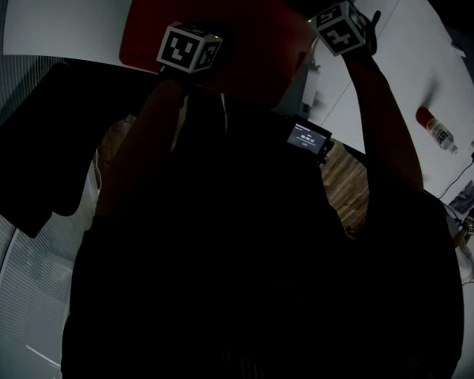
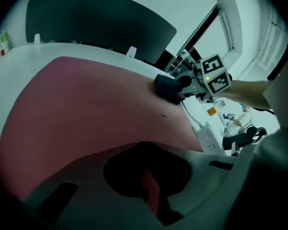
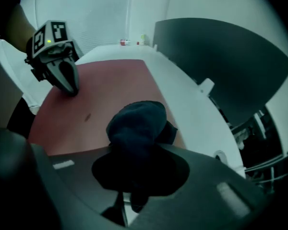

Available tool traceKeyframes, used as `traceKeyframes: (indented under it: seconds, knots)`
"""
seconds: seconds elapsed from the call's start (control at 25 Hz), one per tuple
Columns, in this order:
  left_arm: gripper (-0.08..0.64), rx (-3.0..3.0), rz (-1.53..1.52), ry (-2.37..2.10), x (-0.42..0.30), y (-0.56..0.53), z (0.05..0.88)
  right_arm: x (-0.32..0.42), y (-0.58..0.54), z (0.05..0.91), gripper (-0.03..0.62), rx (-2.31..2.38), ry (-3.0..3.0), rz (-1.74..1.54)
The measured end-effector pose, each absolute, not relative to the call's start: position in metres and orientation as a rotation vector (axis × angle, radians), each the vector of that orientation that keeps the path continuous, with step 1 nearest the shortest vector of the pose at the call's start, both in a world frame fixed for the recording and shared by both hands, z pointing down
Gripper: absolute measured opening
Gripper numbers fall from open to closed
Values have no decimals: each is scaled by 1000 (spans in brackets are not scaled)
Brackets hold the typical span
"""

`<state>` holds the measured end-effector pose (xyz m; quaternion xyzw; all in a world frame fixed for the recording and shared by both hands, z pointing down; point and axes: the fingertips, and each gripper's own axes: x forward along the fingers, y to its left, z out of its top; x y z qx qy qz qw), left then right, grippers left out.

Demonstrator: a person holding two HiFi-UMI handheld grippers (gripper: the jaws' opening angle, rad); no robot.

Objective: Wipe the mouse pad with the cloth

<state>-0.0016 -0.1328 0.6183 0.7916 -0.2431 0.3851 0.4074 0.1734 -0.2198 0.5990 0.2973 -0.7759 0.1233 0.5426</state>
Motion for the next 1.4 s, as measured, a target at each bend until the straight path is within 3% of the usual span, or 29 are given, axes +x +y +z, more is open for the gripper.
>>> traceKeyframes:
  seconds: [0.44,0.6,0.76,1.16,1.4]
  knots:
    - [8,2044,995,-536,0,-136,621,38,-60,611,64,265,-1936,309]
    - [8,2064,985,-526,4,-138,625,40,-59,613,66,328,-1933,669]
    - [8,2085,900,-420,0,-126,614,42,-64,560,67,561,-2053,1015]
    - [8,2294,546,-235,-51,-116,486,64,-43,413,69,1137,-2289,1129]
    - [8,2484,257,-191,-60,-114,360,43,-45,328,69,1304,-2455,954]
